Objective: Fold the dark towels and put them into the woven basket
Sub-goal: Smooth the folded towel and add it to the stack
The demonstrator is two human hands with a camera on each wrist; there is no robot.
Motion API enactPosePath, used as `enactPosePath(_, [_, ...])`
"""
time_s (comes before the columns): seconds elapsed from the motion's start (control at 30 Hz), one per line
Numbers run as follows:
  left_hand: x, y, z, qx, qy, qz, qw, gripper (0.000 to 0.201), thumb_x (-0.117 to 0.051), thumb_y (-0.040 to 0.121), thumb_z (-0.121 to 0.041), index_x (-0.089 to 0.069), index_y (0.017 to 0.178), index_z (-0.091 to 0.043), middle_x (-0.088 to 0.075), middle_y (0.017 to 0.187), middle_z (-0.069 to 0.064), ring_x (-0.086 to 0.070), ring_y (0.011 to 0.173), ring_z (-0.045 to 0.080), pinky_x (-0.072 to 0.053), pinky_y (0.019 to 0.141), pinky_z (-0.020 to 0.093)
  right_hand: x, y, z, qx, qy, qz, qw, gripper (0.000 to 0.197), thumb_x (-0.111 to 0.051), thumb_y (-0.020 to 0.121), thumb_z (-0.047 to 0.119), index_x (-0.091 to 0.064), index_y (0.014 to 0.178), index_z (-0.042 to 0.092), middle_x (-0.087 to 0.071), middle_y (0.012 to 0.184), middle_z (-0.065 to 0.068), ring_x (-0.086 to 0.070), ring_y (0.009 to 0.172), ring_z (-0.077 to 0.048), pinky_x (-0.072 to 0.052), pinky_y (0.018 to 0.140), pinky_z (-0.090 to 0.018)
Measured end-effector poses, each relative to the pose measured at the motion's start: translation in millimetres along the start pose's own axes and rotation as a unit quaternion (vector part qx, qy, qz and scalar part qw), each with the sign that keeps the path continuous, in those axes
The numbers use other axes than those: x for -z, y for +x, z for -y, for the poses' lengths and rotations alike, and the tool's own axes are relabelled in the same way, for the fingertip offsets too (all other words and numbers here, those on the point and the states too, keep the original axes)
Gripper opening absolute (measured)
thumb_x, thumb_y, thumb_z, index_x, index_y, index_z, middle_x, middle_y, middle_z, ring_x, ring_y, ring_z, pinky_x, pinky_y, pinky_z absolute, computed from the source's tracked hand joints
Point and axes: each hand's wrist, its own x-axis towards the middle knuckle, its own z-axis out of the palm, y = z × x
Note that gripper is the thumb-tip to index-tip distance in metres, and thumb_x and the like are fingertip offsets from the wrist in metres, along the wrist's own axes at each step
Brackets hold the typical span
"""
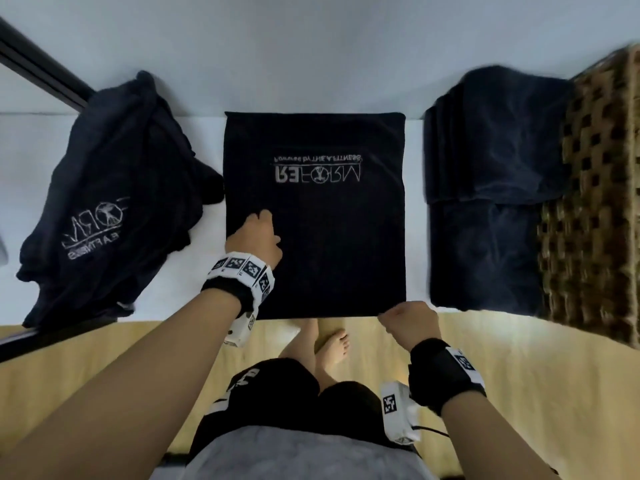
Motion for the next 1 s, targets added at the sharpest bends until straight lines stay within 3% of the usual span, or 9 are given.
enactPosePath(0.13, [-1.7, -12.9, 10.8, 0.002, -0.094, -0.034, 0.995, 0.020, -0.060, 0.094, -0.025, -0.056, 0.097, -0.006, -0.059, 0.100, 0.014, -0.057, 0.088, 0.031, -0.039, 0.067, 0.033, -8.4, 2.0, -6.2, -0.020, 0.060, -0.042, 0.997, 0.027, -0.070, 0.086, 0.029, -0.076, 0.081, 0.003, -0.074, 0.086, -0.010, -0.067, 0.088, -0.025, -0.047, 0.074, -0.026])
enactPosePath(0.2, [-1.2, -23.4, 21.2, 0.000, -0.141, -0.051, 0.989, 0.017, -0.059, 0.094, -0.024, -0.063, 0.094, -0.007, -0.063, 0.098, 0.012, -0.059, 0.093, 0.028, -0.039, 0.074, 0.029, -14.6, -0.3, -8.3, -0.021, 0.085, -0.062, 0.994, 0.023, -0.071, 0.086, 0.029, -0.077, 0.085, 0.006, -0.074, 0.093, -0.011, -0.066, 0.095, -0.028, -0.050, 0.082, -0.030])
enactPosePath(0.3, [-1.3, -49.5, 41.5, 0.034, -0.216, -0.080, 0.973, 0.009, -0.060, 0.091, -0.018, -0.066, 0.087, -0.012, -0.065, 0.084, 0.003, -0.059, 0.083, 0.019, -0.041, 0.074, 0.024, -25.1, -3.2, -15.1, -0.015, 0.113, -0.094, 0.989, 0.021, -0.070, 0.088, 0.030, -0.077, 0.090, 0.010, -0.074, 0.099, -0.008, -0.065, 0.100, -0.029, -0.049, 0.088, -0.030])
enactPosePath(0.37, [-5.8, -74.8, 60.1, 0.084, -0.198, -0.054, 0.975, 0.011, -0.058, 0.090, -0.016, -0.065, 0.083, -0.013, -0.063, 0.076, 0.000, -0.056, 0.079, 0.017, -0.040, 0.071, 0.025, -30.7, -2.6, -19.0, -0.010, 0.131, -0.108, 0.985, 0.021, -0.070, 0.088, 0.032, -0.077, 0.090, 0.012, -0.074, 0.098, -0.005, -0.065, 0.100, -0.027, -0.047, 0.088, -0.029])
enactPosePath(0.47, [-19.0, -110.7, 87.6, 0.166, -0.139, 0.047, 0.975, 0.020, -0.056, 0.088, -0.016, -0.068, 0.079, -0.002, -0.071, 0.076, 0.011, -0.065, 0.077, 0.027, -0.051, 0.067, 0.033, -38.2, -1.4, -24.1, -0.020, 0.187, -0.129, 0.974, 0.017, -0.073, 0.086, 0.033, -0.072, 0.086, 0.016, -0.069, 0.087, 0.000, -0.063, 0.089, -0.022, -0.045, 0.074, -0.024])
enactPosePath(0.57, [-39.9, -133.1, 104.8, 0.244, -0.156, 0.121, 0.950, 0.024, -0.057, 0.087, -0.017, -0.072, 0.089, 0.001, -0.074, 0.084, 0.014, -0.071, 0.082, 0.028, -0.057, 0.082, 0.038, -44.5, -1.3, -29.9, -0.036, 0.251, -0.150, 0.956, 0.030, -0.077, 0.081, 0.035, -0.062, 0.096, 0.015, -0.059, 0.080, 0.006, -0.055, 0.074, -0.015, -0.035, 0.054, -0.020])
enactPosePath(0.7, [-66.8, -137.8, 99.8, 0.289, -0.374, 0.073, 0.878, 0.035, -0.069, 0.085, -0.020, -0.066, 0.118, -0.012, -0.072, 0.096, 0.005, -0.072, 0.077, 0.017, -0.059, 0.079, 0.032, -49.6, 2.1, -37.4, -0.024, 0.275, -0.158, 0.948, 0.030, -0.078, 0.080, 0.035, -0.058, 0.095, 0.017, -0.054, 0.078, 0.011, -0.049, 0.068, -0.003, -0.034, 0.054, -0.019])
enactPosePath(0.83, [-70.4, -129.1, 92.4, 0.301, -0.471, 0.064, 0.826, 0.018, -0.075, 0.083, -0.022, -0.071, 0.094, -0.008, -0.072, 0.087, 0.006, -0.069, 0.065, 0.010, -0.056, 0.062, 0.023, -51.1, 4.8, -40.7, 0.001, 0.272, -0.162, 0.949, 0.026, -0.076, 0.079, 0.035, -0.059, 0.090, 0.019, -0.057, 0.079, 0.011, -0.050, 0.070, -0.002, -0.035, 0.056, -0.019])
enactPosePath(1.0, [-61.5, -129.5, 100.4, 0.274, -0.452, 0.089, 0.844, 0.011, -0.066, 0.081, -0.022, -0.067, 0.078, -0.012, -0.071, 0.090, 0.003, -0.068, 0.089, 0.014, -0.056, 0.083, 0.031, -40.1, 0.6, -38.3, 0.044, 0.277, -0.164, 0.946, 0.017, -0.074, 0.076, 0.029, -0.059, 0.077, 0.020, -0.059, 0.071, 0.010, -0.055, 0.067, -0.008, -0.037, 0.055, -0.020])
